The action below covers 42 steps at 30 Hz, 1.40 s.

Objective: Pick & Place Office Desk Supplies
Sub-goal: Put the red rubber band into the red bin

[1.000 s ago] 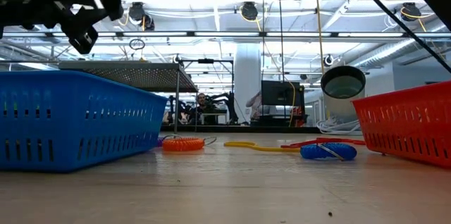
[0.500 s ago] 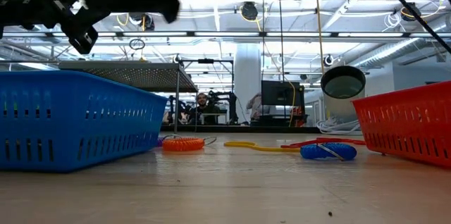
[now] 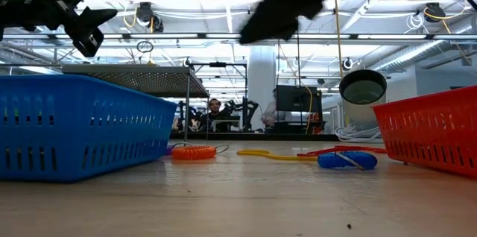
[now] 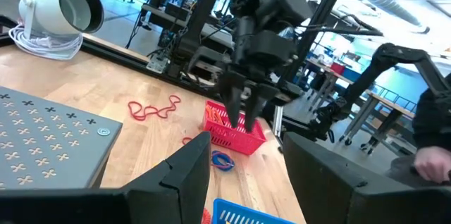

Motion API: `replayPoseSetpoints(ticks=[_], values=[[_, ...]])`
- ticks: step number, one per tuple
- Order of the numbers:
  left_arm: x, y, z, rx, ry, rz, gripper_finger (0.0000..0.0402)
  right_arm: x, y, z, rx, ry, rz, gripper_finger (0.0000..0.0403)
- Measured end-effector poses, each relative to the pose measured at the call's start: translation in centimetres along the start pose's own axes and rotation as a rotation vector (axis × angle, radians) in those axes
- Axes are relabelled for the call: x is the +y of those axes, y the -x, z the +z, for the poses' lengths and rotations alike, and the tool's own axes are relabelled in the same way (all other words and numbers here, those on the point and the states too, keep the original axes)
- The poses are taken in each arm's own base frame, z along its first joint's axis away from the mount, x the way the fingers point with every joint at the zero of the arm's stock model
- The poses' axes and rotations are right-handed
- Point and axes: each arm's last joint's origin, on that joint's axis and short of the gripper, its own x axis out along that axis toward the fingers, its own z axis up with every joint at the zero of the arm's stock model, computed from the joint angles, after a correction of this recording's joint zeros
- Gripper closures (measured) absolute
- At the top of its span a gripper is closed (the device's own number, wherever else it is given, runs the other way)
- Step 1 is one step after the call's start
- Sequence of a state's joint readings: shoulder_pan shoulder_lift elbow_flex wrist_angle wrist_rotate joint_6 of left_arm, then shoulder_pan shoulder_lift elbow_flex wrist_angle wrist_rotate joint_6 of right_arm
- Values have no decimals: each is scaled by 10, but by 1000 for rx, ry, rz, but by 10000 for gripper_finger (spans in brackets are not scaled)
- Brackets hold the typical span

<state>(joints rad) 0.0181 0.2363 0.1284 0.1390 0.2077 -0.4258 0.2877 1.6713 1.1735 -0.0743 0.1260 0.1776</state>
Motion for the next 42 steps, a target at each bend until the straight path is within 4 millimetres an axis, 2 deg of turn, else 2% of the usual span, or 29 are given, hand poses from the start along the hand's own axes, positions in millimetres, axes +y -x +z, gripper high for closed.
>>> replayPoseSetpoints(ticks=[4,8,15,20,22,25,30,33,37,42], values=[[0,0,0,0,0,0,215,4,15,-14,73,-18,107,316],[0,0,0,0,-1,0,215,19,26,-19,118,9,261,316],[0,0,0,0,0,0,215,39,33,-25,192,-11,453,316],[0,0,0,0,0,0,215,46,35,-27,206,-3,504,318],[0,0,0,0,-1,0,215,47,35,-27,232,-61,480,320],[0,0,0,0,0,0,215,48,28,-23,359,-133,396,320],[0,0,0,0,0,0,215,57,6,-1,580,-77,270,319],[0,0,0,1,-1,0,215,65,-7,6,703,-59,237,320],[0,0,0,1,-1,0,215,74,-25,4,790,-36,214,320],[0,0,0,0,-1,0,215,79,-47,-10,851,-62,182,318]])
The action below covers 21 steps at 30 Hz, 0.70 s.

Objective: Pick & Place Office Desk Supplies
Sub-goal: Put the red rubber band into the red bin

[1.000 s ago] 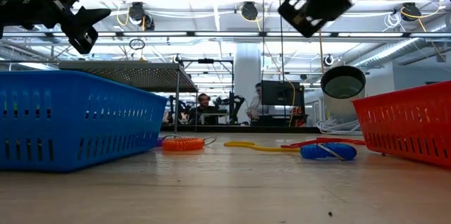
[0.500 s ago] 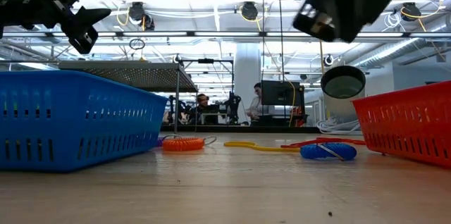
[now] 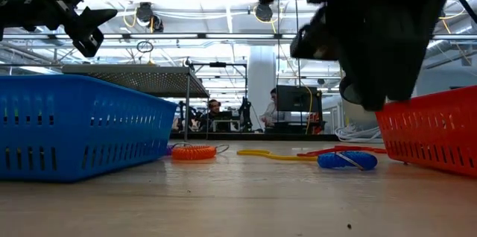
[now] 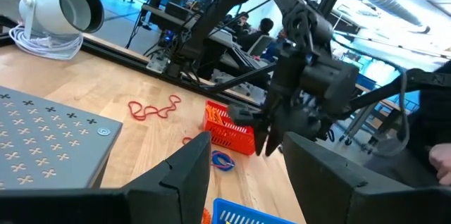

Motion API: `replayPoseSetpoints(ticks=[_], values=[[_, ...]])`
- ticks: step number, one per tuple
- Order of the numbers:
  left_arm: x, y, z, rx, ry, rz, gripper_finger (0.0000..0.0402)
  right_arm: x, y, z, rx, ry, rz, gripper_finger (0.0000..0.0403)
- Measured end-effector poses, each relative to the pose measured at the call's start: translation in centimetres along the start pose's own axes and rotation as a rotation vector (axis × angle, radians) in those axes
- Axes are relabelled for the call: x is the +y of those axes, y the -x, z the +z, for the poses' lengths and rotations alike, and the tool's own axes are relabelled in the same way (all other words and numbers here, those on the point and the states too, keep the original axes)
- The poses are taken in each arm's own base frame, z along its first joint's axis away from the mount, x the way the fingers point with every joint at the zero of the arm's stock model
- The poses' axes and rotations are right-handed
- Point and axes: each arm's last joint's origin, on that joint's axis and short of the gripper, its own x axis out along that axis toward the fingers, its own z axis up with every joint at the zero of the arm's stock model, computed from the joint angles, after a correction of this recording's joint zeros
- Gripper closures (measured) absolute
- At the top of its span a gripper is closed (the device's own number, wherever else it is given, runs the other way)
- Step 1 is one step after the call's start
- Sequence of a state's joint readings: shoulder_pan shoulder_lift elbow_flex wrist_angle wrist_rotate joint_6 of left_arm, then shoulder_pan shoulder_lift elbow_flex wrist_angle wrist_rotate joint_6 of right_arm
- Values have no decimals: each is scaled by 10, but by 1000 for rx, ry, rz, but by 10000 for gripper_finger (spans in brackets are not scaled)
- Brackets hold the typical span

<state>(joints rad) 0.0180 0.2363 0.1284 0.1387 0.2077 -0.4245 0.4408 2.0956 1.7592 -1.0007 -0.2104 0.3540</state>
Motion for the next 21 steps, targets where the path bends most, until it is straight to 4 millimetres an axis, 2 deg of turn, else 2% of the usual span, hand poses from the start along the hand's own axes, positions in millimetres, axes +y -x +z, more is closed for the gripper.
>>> replayPoseSetpoints(ticks=[3,8,21], values=[[0,0,0,0,1,0,215,-1,-8,2,12,-3,-5,319],[0,0,0,0,1,0,215,-1,-7,2,8,31,-10,319],[0,0,0,0,0,0,215,-25,-14,-4,57,27,-166,324]])
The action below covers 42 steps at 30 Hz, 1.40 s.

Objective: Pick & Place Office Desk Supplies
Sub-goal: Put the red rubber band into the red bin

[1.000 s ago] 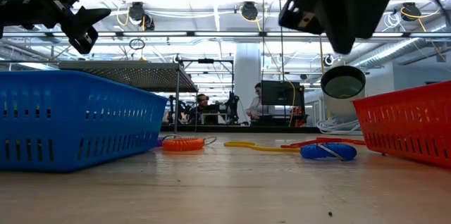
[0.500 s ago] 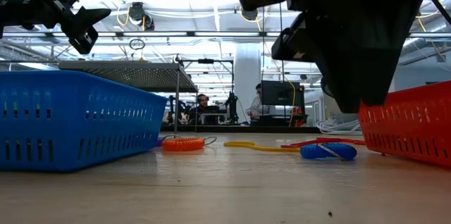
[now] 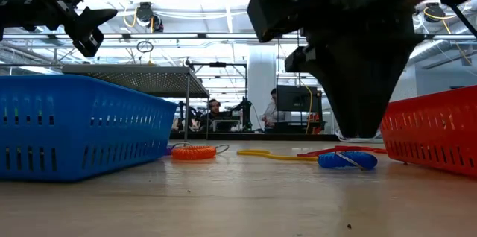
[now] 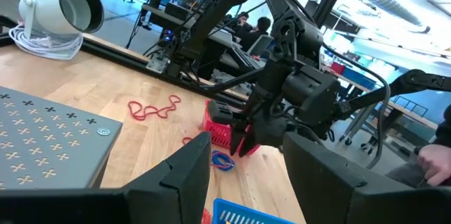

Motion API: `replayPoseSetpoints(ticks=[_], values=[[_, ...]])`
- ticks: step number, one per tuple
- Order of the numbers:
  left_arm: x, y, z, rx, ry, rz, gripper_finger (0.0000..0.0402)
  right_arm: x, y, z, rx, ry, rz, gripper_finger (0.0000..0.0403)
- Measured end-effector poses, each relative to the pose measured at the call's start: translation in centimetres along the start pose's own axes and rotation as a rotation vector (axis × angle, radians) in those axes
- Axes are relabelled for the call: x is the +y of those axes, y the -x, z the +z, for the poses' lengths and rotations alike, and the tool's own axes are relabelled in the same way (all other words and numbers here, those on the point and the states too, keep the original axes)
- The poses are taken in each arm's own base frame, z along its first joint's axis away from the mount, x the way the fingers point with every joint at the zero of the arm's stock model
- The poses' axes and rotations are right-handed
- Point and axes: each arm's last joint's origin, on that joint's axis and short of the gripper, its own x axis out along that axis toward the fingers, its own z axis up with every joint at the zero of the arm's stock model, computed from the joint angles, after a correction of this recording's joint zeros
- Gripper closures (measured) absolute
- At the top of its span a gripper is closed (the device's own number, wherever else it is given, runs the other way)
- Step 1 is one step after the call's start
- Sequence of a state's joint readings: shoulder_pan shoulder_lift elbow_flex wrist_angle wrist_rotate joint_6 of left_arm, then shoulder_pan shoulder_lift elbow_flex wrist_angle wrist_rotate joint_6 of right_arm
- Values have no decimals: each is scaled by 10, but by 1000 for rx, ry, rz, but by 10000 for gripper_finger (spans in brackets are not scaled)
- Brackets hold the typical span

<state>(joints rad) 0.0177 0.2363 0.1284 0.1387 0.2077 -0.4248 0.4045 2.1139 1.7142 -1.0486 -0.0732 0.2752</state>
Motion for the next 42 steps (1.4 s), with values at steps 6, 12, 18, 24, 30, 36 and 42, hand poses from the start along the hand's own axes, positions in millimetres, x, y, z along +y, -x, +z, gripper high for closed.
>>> replayPoseSetpoints(ticks=[6,12,18,24,30,36,42], values=[[0,0,0,0,0,0,215,-2,-6,-1,-1,-8,0,326],[0,0,0,0,1,0,215,-3,-7,-1,-1,-12,-4,334],[0,0,0,0,1,0,215,-5,-7,-1,-14,-5,-71,343],[0,0,0,0,0,0,215,-5,-7,-1,-15,-4,-72,344],[0,0,0,0,0,0,215,-5,-7,-1,-17,-5,-71,344],[0,0,0,0,0,0,215,-7,-20,-4,-23,-6,-67,347],[0,0,0,0,0,0,215,-7,-21,-4,-32,-4,-64,374]])
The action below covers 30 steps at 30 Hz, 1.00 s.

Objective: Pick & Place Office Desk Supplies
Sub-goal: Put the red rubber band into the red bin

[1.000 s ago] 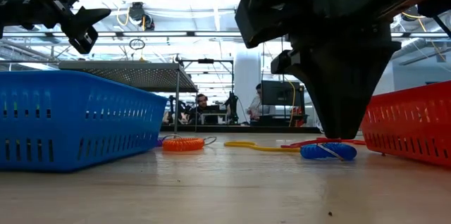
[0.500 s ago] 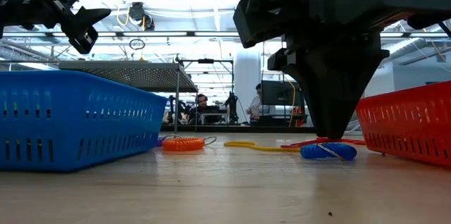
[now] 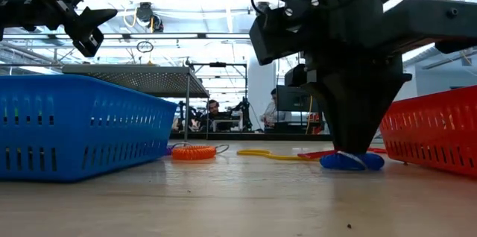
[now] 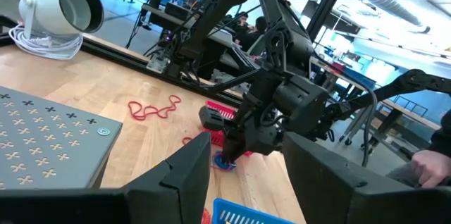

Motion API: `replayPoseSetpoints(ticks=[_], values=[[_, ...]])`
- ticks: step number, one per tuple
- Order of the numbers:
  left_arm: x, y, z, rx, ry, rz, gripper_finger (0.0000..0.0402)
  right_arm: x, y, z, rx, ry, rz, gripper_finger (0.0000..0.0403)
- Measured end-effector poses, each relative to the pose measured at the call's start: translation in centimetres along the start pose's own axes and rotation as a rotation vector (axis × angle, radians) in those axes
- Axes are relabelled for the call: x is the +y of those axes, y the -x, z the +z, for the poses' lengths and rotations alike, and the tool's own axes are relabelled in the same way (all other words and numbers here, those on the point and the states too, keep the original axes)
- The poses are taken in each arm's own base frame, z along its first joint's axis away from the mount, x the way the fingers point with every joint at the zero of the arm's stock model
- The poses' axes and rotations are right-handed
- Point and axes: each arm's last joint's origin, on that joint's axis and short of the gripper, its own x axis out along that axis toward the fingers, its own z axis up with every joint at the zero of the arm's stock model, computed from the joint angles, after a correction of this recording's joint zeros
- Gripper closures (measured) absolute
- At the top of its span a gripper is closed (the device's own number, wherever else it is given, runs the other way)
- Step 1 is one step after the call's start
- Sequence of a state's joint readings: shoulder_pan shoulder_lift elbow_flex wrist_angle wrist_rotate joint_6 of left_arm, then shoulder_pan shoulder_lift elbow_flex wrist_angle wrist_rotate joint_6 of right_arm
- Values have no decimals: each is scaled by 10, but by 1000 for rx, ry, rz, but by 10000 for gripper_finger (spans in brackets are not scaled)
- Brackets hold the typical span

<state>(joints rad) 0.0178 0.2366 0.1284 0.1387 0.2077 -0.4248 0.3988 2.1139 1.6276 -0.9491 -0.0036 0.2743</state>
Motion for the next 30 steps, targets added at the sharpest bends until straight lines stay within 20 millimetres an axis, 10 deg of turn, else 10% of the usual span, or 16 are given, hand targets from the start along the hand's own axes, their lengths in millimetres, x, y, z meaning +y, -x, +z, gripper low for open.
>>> replayPoseSetpoints(ticks=[17,30], values=[[0,0,0,0,1,0,215,0,19,-4,-28,-42,10,402],[0,0,0,0,0,0,215,3,82,-25,-172,-163,-32,402]])
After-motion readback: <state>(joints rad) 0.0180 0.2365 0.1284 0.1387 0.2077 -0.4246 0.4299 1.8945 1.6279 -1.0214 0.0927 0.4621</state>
